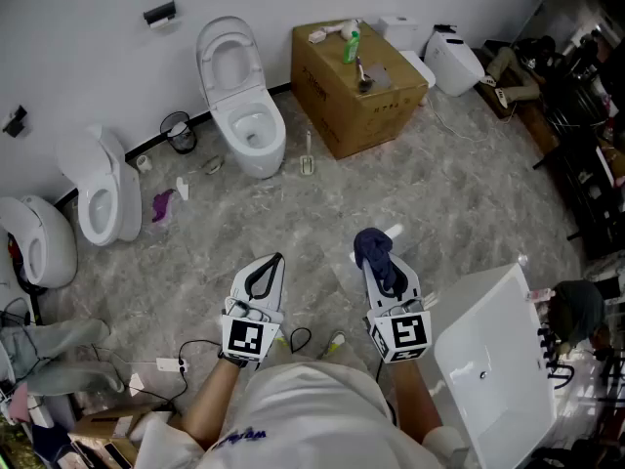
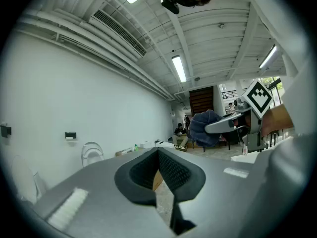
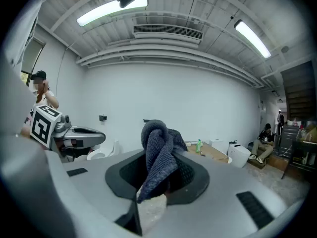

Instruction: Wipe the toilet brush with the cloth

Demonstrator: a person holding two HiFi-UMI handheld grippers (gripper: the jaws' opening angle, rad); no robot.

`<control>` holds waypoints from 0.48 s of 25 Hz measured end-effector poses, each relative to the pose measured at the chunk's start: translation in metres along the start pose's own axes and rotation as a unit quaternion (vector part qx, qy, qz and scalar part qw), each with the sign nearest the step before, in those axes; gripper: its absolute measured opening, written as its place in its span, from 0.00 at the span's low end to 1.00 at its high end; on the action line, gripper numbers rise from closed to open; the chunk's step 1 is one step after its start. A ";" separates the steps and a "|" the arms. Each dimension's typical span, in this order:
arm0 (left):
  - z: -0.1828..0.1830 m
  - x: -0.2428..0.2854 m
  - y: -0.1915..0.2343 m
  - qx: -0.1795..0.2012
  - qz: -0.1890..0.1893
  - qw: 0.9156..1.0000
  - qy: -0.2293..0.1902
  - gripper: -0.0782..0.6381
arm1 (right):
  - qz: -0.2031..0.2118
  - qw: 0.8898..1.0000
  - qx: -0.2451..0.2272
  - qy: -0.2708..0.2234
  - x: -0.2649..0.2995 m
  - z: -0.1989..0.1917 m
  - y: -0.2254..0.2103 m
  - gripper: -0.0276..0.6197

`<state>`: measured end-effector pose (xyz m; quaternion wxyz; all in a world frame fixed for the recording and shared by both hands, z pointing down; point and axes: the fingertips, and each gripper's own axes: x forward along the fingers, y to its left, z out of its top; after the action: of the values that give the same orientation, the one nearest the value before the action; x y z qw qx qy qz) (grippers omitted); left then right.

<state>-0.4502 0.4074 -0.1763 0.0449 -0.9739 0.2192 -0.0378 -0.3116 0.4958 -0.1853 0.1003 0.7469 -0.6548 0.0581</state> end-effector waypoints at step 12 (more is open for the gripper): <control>0.020 0.066 -0.121 -0.014 0.044 0.999 0.008 0.11 | 0.047 0.999 0.001 -0.006 -0.045 -0.032 -0.105 0.19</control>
<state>-0.3375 0.4888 -0.1801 0.0310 -0.9634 0.2631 -0.0409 -0.2126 0.5592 -0.1719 0.0926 0.7158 -0.6896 0.0593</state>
